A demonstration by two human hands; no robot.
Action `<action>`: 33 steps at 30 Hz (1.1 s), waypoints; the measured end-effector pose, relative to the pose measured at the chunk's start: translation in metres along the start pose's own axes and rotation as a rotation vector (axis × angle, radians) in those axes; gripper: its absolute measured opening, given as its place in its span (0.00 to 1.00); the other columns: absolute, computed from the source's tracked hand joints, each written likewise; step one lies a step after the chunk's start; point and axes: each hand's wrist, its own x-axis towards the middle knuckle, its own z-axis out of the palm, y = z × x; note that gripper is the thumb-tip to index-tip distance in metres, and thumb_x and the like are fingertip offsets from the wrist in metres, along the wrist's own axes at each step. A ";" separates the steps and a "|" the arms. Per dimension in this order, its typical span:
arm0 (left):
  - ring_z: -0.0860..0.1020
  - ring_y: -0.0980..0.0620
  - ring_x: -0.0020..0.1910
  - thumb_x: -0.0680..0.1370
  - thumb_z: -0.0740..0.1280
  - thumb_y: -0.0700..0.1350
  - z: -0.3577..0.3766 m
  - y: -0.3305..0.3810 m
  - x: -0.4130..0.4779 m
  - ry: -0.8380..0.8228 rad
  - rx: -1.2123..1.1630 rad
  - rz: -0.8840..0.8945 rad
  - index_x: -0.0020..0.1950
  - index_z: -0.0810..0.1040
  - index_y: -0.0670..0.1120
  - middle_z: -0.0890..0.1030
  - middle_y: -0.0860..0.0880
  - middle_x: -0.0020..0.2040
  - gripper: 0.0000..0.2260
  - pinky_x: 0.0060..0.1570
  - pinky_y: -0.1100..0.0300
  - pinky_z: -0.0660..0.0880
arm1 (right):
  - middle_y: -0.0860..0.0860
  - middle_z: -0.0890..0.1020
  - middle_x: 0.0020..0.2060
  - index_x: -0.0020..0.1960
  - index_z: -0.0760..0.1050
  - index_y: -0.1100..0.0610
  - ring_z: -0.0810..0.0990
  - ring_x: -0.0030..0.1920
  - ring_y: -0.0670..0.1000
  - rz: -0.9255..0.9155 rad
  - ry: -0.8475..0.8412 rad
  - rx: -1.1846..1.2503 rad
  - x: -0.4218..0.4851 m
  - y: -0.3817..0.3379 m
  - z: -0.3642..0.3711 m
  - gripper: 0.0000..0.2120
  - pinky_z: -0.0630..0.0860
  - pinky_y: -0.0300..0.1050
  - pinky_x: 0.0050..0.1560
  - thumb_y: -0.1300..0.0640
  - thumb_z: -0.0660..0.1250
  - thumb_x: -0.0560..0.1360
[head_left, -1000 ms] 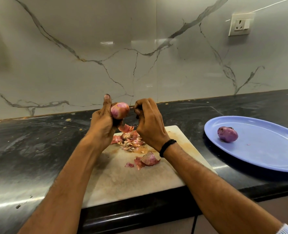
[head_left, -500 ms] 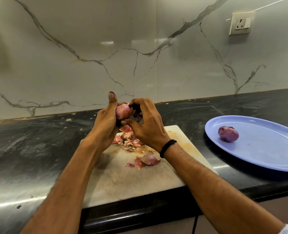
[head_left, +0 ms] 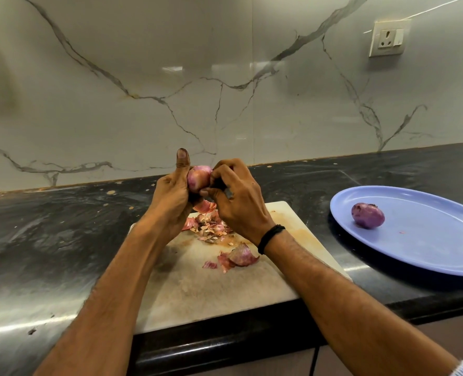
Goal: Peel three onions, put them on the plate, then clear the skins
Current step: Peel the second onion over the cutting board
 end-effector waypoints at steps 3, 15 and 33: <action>0.80 0.50 0.39 0.81 0.58 0.62 0.001 0.000 0.000 0.015 -0.027 -0.004 0.50 0.80 0.41 0.85 0.46 0.37 0.25 0.41 0.62 0.81 | 0.57 0.76 0.49 0.50 0.74 0.64 0.72 0.47 0.46 0.012 0.011 0.027 0.001 -0.001 0.000 0.11 0.71 0.26 0.49 0.64 0.74 0.72; 0.82 0.53 0.35 0.81 0.58 0.61 0.001 0.002 -0.002 0.026 -0.069 -0.018 0.50 0.79 0.41 0.85 0.45 0.37 0.24 0.36 0.63 0.81 | 0.58 0.79 0.49 0.54 0.77 0.65 0.77 0.48 0.49 0.010 0.072 0.054 0.003 -0.005 -0.004 0.17 0.74 0.29 0.52 0.61 0.76 0.70; 0.79 0.44 0.44 0.80 0.61 0.61 -0.001 -0.001 0.002 0.111 0.027 0.028 0.54 0.79 0.33 0.80 0.36 0.47 0.29 0.48 0.52 0.79 | 0.56 0.79 0.43 0.48 0.76 0.64 0.78 0.42 0.51 0.011 0.076 0.008 0.000 -0.003 -0.002 0.09 0.74 0.29 0.47 0.69 0.73 0.70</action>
